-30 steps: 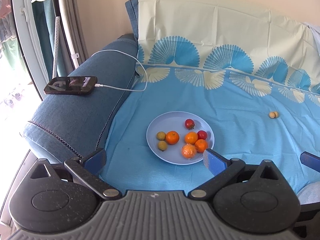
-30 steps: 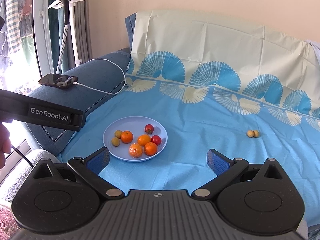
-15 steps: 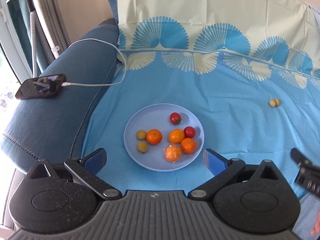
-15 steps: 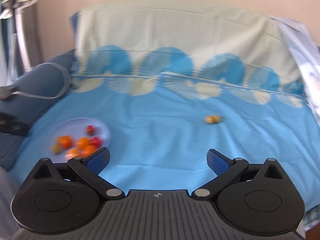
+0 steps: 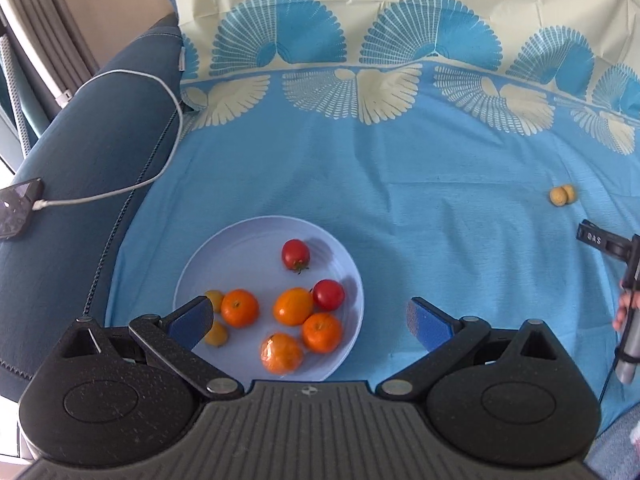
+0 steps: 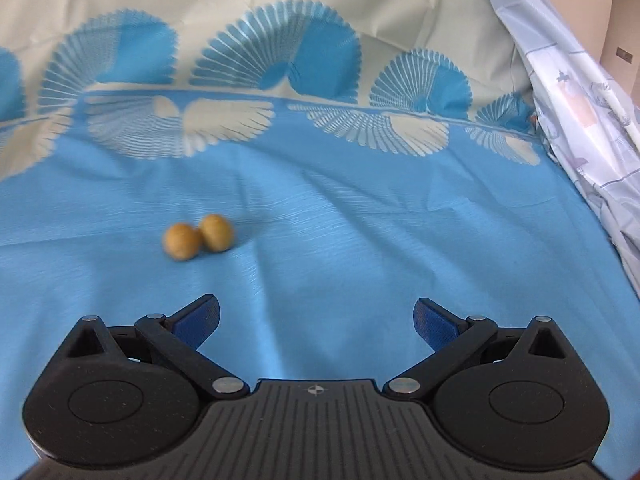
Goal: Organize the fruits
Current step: 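Grasp a small yellow fruit with the left gripper while the right gripper grasps another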
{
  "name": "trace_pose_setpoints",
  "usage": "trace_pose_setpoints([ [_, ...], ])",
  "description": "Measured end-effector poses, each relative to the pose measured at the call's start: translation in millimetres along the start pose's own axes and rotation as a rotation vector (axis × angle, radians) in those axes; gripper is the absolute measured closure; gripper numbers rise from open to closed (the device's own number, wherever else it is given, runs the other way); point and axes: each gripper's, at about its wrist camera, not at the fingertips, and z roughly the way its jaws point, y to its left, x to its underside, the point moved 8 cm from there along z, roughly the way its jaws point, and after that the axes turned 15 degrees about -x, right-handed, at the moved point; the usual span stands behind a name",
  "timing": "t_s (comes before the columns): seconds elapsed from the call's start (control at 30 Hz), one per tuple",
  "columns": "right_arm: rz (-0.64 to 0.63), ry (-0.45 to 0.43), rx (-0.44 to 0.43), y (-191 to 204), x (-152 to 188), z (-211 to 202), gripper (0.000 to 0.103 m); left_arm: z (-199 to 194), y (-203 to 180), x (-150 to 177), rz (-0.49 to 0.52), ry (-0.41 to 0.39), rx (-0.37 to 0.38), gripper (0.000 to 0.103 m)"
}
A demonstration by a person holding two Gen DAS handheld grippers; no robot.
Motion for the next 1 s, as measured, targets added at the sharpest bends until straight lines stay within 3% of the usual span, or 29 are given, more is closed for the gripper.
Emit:
trace_pose_setpoints([
  [0.13, 0.009, -0.001, -0.047, 5.1, -12.9, 42.1, 0.001, 10.1, -22.4, -15.9, 0.036, -0.009, -0.010, 0.000],
  [0.3, -0.107, -0.050, -0.086, 29.8, -25.4, 58.2, 0.006, 22.8, -59.9, -37.3, 0.074, -0.032, -0.004, 0.000],
  [0.33, -0.115, -0.056, -0.097, 30.3, -26.6, 57.6, 0.014, 25.5, -70.0, -42.5, 0.077, -0.036, 0.001, 0.000],
  [0.37, -0.111, -0.064, -0.125, 30.2, -28.5, 56.1, 0.047, 28.4, -80.9, -47.7, 0.080, -0.039, 0.009, 0.000],
  [0.4, -0.112, -0.064, -0.156, 30.4, -30.5, 55.2, 0.073, 31.2, -92.6, -52.8, 0.082, -0.041, 0.020, 0.000],
  [0.43, -0.129, -0.057, -0.156, 29.7, -32.1, 54.8, 0.076, 33.5, -104.7, -57.5, 0.084, -0.047, 0.032, 0.000],
  [0.5, -0.132, -0.054, -0.167, 24.1, -32.7, 53.5, 0.077, 38.2, -133.8, -67.3, 0.096, -0.059, 0.053, 0.000],
  [0.57, -0.051, -0.056, -0.178, 6.5, -33.2, 51.9, 0.077, 40.7, -166.7, -74.3, 0.114, -0.070, 0.102, 0.000],
  [0.67, 0.046, -0.060, -0.099, -35.4, -36.7, 44.2, 0.077, 40.7, -218.7, -79.5, 0.160, -0.089, 0.185, 0.000],
  [0.8, 0.199, -0.071, -0.084, -86.3, -31.9, 39.5, 0.076, 39.9, -285.0, -82.8, 0.230, -0.119, 0.270, 0.000],
  [0.9, 0.280, -0.087, -0.103, -102.6, -29.1, 37.9, 0.076, 43.8, -329.3, -87.0, 0.282, -0.141, 0.315, 0.000],
  [1.0, 0.285, -0.088, -0.091, -106.3, -27.8, 38.0, 0.077, 53.5, -362.0, -92.9, 0.306, -0.123, 0.354, 0.000],
])
